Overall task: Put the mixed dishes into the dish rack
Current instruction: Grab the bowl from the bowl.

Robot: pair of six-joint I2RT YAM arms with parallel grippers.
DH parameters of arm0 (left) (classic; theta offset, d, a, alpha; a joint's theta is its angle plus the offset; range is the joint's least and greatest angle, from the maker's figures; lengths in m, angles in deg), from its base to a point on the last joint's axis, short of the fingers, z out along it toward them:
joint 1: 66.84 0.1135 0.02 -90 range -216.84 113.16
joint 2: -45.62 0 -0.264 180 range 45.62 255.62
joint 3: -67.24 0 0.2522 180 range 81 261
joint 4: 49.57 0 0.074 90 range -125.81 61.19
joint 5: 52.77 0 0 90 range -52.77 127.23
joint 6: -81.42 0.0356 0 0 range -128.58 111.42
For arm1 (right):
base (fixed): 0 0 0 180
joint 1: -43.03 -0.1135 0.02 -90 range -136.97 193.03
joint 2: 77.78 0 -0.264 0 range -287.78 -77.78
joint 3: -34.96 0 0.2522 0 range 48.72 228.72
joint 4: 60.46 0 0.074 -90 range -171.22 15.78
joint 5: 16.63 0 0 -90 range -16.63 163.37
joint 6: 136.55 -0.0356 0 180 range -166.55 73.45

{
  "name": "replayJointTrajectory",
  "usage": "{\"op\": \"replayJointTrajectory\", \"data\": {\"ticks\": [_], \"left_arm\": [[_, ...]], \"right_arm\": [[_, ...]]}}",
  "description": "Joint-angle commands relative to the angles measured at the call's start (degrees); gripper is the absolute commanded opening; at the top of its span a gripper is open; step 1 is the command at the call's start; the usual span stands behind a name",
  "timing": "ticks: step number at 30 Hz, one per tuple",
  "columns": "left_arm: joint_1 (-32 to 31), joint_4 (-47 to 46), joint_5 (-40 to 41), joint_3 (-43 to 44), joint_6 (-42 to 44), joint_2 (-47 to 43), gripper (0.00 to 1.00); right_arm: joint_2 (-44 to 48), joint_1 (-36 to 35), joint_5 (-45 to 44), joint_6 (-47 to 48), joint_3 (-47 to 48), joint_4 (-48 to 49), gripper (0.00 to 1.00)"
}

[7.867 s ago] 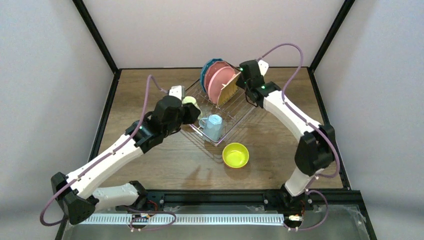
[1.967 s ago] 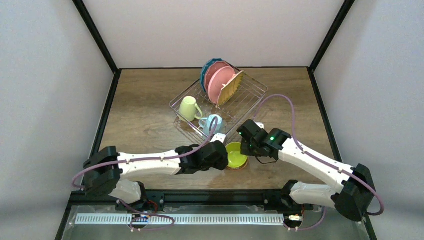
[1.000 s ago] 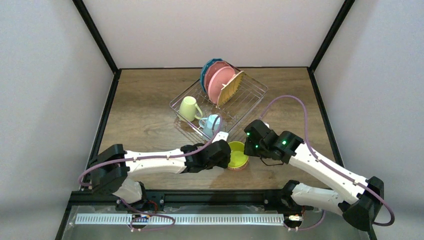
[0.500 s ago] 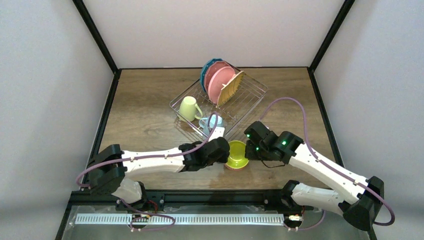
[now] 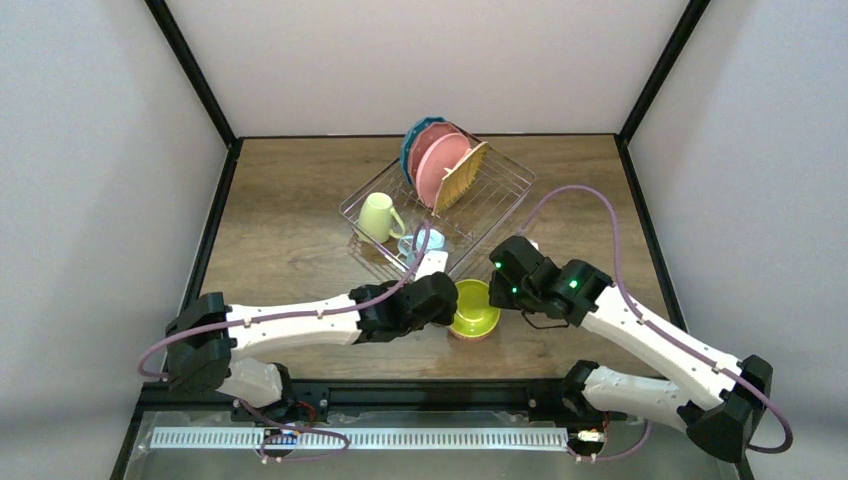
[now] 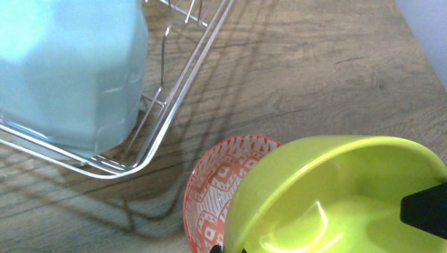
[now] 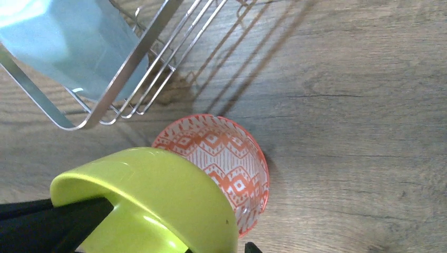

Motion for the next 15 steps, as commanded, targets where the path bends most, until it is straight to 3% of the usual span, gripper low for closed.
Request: {"op": "replayJointTrajectory", "data": {"ticks": [1,4,15], "left_arm": [[-0.34,2.22,3.50,2.63,1.20,-2.98,0.03],[-0.32,4.40,6.31,4.16,2.42,-3.65,0.03],[-0.32,14.08,19.18,13.07,8.84,-3.17,0.03]], "right_arm": [[1.64,-0.09,-4.28,0.14,1.65,0.48,0.49],[2.29,-0.10,-5.07,0.06,1.96,0.63,0.55],[3.53,-0.09,-9.64,0.23,4.57,0.67,0.60]]}}
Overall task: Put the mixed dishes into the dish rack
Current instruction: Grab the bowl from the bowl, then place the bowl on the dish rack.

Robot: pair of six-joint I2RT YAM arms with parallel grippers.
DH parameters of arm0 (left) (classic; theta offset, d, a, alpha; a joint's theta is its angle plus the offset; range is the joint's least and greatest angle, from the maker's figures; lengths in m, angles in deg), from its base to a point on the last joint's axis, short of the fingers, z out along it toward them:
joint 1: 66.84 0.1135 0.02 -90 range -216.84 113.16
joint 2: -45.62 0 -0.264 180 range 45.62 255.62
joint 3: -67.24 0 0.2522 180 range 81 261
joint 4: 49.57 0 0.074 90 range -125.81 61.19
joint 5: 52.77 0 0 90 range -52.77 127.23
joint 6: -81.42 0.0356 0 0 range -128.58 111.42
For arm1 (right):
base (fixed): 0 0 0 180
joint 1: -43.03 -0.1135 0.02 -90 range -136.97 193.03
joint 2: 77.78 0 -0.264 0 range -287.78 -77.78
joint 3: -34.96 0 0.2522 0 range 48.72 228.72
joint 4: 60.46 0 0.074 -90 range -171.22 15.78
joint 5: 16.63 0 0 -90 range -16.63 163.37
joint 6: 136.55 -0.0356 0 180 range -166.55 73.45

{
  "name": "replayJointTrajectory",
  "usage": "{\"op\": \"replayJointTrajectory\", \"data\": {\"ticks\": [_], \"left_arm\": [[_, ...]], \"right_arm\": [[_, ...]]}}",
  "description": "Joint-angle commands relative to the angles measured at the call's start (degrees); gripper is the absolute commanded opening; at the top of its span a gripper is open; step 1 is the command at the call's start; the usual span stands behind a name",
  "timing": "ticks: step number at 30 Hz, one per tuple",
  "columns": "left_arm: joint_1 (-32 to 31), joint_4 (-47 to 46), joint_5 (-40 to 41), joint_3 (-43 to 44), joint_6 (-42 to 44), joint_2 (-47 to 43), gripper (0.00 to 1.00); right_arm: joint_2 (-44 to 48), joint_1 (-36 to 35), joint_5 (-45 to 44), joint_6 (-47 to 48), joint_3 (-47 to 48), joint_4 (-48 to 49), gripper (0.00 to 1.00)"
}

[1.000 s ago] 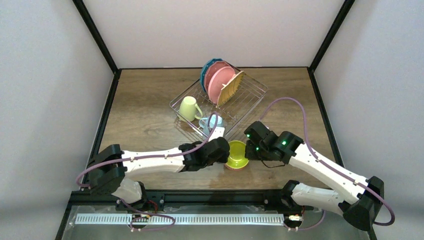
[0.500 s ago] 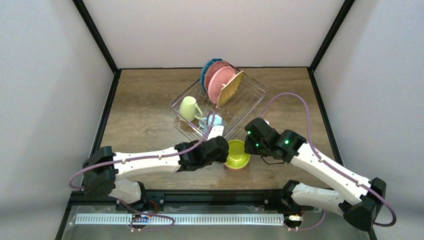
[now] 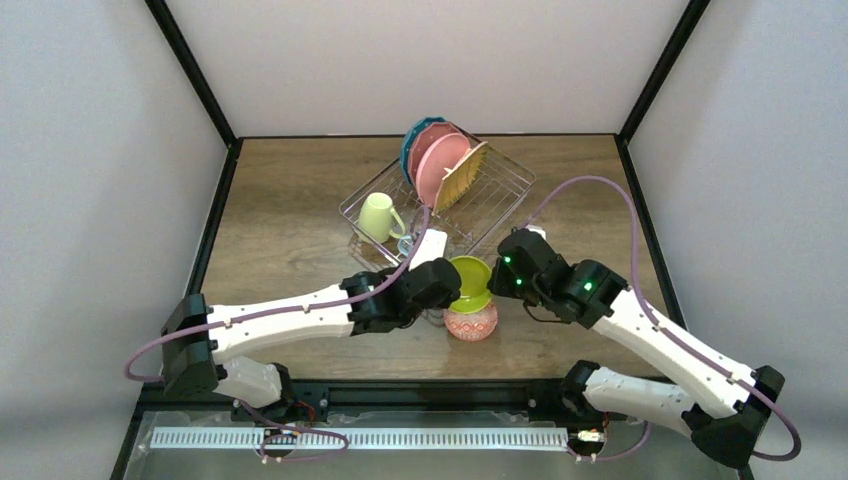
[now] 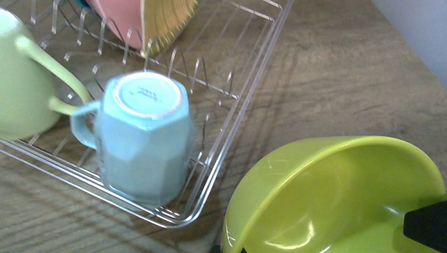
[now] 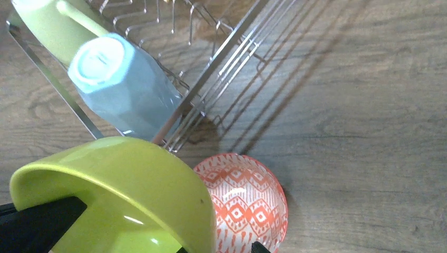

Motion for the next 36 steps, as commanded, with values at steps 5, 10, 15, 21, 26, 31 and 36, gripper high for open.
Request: {"op": "replayJointTrajectory", "data": {"ticks": [5,10,15,21,26,31,36], "left_arm": [[-0.25,7.65,17.39,9.26,7.47,1.81,0.03],[-0.12,10.31,29.08,15.53,13.33,8.57,0.03],[0.63,9.97,41.34,23.34,20.90,17.48,0.03],[3.76,3.59,45.64,29.51,28.97,24.43,0.03],[6.33,0.94,47.80,35.62,32.97,31.17,0.03],[7.62,-3.41,49.18,39.98,39.62,36.66,0.03],[9.43,-6.26,49.03,41.74,41.36,40.34,0.03]], "right_arm": [[2.58,0.03,-8.96,-0.06,2.71,-1.90,0.63],[2.19,0.07,-14.13,0.84,3.81,-1.47,0.67],[1.54,0.11,-18.05,1.60,4.06,0.06,0.71],[1.87,0.14,-21.48,3.33,3.99,1.82,0.73],[2.39,0.70,-22.59,4.94,2.63,3.37,0.74],[3.86,1.47,-22.99,6.34,0.73,5.07,0.74],[5.28,2.08,-23.86,6.77,-1.11,6.56,0.73]]}}
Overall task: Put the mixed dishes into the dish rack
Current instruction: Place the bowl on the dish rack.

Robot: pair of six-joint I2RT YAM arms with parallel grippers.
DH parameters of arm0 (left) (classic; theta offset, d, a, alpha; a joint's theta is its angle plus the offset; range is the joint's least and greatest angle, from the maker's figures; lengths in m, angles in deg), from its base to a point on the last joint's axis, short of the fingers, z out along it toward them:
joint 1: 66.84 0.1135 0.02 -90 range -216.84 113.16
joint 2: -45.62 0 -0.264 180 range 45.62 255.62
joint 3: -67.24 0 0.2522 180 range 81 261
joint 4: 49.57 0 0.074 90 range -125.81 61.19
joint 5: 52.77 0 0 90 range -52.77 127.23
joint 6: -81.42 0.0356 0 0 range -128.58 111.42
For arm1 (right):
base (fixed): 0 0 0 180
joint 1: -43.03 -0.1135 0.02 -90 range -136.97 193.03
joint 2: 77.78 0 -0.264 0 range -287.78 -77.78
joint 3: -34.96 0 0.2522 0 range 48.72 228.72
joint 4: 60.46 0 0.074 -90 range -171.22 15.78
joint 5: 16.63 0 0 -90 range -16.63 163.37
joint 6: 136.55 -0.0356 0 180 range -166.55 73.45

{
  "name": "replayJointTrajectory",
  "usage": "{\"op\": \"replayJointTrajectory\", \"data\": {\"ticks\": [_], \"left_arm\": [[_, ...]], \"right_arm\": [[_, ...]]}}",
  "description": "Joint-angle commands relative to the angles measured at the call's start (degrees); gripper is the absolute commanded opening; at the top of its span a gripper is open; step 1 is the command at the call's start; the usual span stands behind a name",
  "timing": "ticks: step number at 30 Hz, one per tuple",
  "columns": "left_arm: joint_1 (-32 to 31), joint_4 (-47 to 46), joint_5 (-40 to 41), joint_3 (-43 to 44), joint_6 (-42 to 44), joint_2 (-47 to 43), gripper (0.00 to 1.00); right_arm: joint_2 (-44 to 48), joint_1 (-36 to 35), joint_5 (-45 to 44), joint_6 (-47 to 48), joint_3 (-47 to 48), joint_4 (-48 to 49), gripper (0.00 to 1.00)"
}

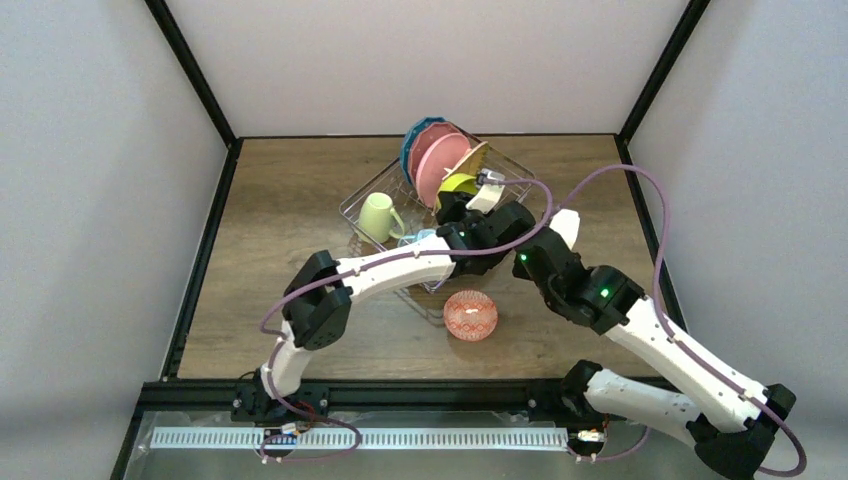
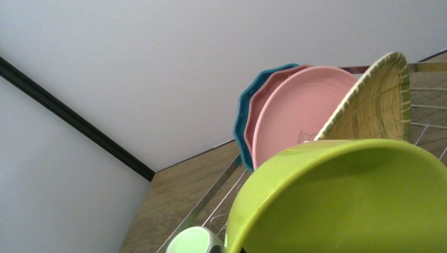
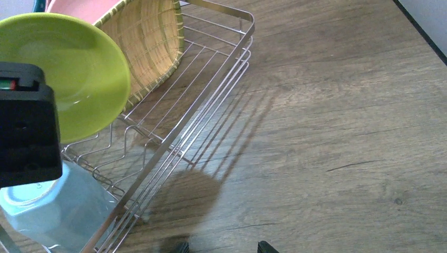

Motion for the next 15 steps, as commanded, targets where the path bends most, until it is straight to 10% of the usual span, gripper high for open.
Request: {"op": "replayJointTrajectory", "data": {"ticks": [1,15], "left_arm": [[1.63,-5.03,2.34,1.99,4.63,3.45,0.03],[6.56,-17.37,-1.26,3.12,14.13,9.57,0.03]], "right_arm": [[1.43,0.19,-1.88,1.07,-1.61,3.17,0.73],[3.36,2.04,-4.80,-1.03,-4.74,4.83,0.73]]}}
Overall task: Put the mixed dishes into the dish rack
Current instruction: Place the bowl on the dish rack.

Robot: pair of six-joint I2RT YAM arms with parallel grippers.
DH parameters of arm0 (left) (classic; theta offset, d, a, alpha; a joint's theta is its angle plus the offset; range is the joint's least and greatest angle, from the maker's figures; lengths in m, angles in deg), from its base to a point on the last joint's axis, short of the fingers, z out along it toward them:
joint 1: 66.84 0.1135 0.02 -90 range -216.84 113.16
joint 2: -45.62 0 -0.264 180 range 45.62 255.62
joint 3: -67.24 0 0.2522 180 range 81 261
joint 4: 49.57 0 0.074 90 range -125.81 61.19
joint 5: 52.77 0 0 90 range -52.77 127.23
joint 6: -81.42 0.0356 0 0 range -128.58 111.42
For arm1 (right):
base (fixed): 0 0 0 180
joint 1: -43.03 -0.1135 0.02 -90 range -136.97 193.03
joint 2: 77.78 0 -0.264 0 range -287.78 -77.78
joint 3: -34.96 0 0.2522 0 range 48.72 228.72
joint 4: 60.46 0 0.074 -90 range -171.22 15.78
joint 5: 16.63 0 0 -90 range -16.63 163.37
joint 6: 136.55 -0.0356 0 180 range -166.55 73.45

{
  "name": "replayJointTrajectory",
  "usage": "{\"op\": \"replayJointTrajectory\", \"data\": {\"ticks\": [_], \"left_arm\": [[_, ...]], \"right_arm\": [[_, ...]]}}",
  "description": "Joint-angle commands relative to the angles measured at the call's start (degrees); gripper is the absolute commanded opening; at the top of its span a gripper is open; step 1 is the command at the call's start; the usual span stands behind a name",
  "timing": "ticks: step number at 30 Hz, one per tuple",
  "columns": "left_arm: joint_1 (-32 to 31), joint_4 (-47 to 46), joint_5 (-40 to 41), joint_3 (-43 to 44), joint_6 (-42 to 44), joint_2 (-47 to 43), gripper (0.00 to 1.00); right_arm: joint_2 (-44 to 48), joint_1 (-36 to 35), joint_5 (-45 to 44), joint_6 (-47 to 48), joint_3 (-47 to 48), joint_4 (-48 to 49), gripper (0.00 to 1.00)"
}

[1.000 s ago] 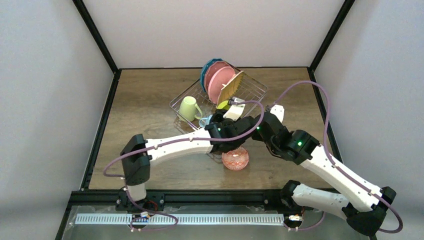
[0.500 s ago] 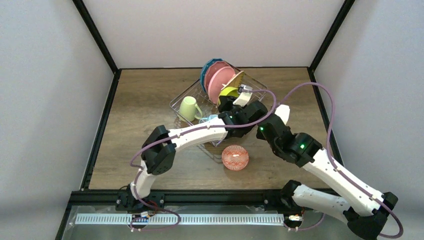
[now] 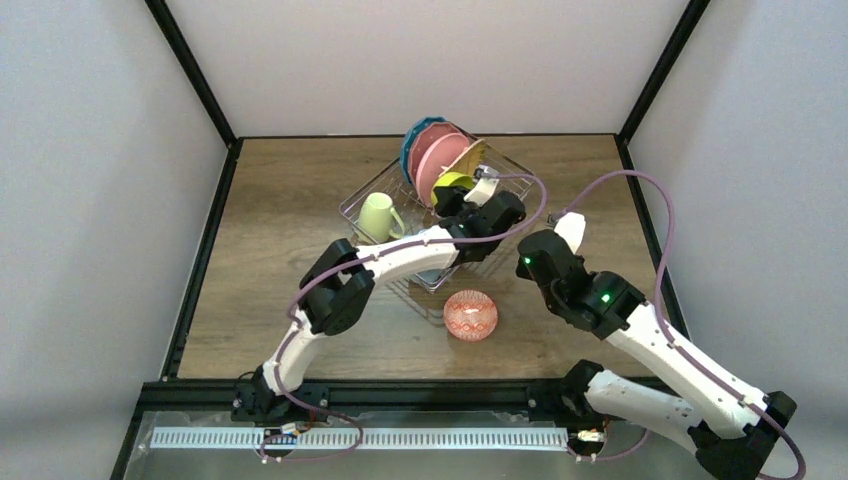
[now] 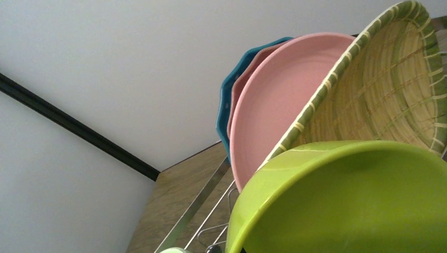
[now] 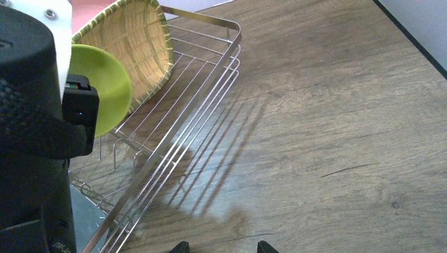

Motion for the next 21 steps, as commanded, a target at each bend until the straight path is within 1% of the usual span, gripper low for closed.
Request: {"op": "replayJointTrajectory", "data": {"ticks": [1,11,21], "left_arm": [[1.15,-6.90,-0.66,2.43,4.46,2.03,0.03],[2.26,-9.76,-3.04,8.09,8.97,7.43,0.03],[2.99,-9.89,-3.55,10.58,8.18,11.38,0.03]], "right_arm": [[1.24,0.59,-3.36,-0.74,-1.06,1.84,0.73],[0.82,2.19,-2.66,2.14,-0.53,4.61,0.72],[0.92,2.83,-2.32,4.14,-0.22,6.43,0.72]]}}
